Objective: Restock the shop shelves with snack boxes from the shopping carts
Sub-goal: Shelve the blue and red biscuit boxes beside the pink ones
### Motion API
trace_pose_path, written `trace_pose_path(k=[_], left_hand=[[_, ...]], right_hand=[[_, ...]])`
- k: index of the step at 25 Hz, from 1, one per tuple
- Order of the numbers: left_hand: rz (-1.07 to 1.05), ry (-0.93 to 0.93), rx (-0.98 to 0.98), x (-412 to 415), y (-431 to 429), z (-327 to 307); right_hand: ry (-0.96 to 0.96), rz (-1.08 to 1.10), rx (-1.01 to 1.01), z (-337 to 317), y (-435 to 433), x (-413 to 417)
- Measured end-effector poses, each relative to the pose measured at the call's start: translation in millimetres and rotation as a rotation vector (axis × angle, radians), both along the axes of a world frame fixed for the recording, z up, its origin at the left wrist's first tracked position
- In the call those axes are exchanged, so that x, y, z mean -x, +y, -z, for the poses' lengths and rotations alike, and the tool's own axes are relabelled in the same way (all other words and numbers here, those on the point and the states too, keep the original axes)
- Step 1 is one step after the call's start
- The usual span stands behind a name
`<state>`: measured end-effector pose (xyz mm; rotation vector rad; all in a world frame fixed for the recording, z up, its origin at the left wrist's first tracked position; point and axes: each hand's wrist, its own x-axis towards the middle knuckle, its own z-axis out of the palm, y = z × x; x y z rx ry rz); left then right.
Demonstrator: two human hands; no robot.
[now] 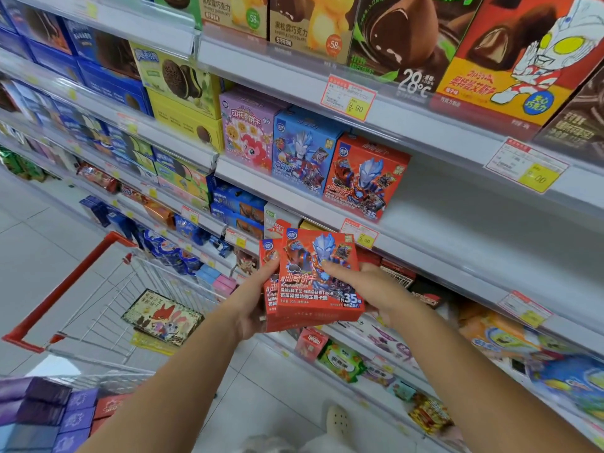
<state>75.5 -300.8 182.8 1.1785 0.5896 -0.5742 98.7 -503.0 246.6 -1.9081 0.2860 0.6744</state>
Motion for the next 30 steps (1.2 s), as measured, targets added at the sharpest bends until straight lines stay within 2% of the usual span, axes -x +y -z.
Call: trace_pose_path(k=[2,6,8,11,18,22,25,26,30], left_hand=[[0.032,-0.01,0.018,-2.0,-6.2,-1.7],[0.042,-0.018,0.011,-11.0,-12.6,-0.7],[0.046,-0.031,0.01,-14.6,-16.8,-1.4],[0.043,-0.05,0.012,-19.7,-31.2,-5.1],[0.05,-0.141,0.085,-18.9,-70.1,-14.8],[-0.012,-0.15,0.096,-6.5,-92.6,-2.2],[-0.093,-0.165,0.132,3.9,-98.6,10.0],[-0.115,-0.171,0.148,7.5,-98.2,12.9],[-0.174,-0.204,0.143,16.3,-91.8,16.2]], right_hand=[[0.071,0.058,-0.074,3.8,-17.4,-1.5],[0.127,0.297,-0.371,-3.0,-73.1,-0.4],[0.04,0.475,-0.49,-9.5,-105.4,-5.1],[-0.133,0.663,-0.546,-22.7,-141.1,-23.5],[-0.47,0.712,-0.479,-32.7,-171.5,-76.9],[-0.711,0.528,-0.168,-18.0,-181.4,-103.2],[-0.776,0.346,0.089,-6.2,-170.8,-126.9],[-0.767,0.311,0.098,-5.0,-164.6,-136.0],[-0.636,0.126,-0.07,-5.4,-132.6,-162.3]])
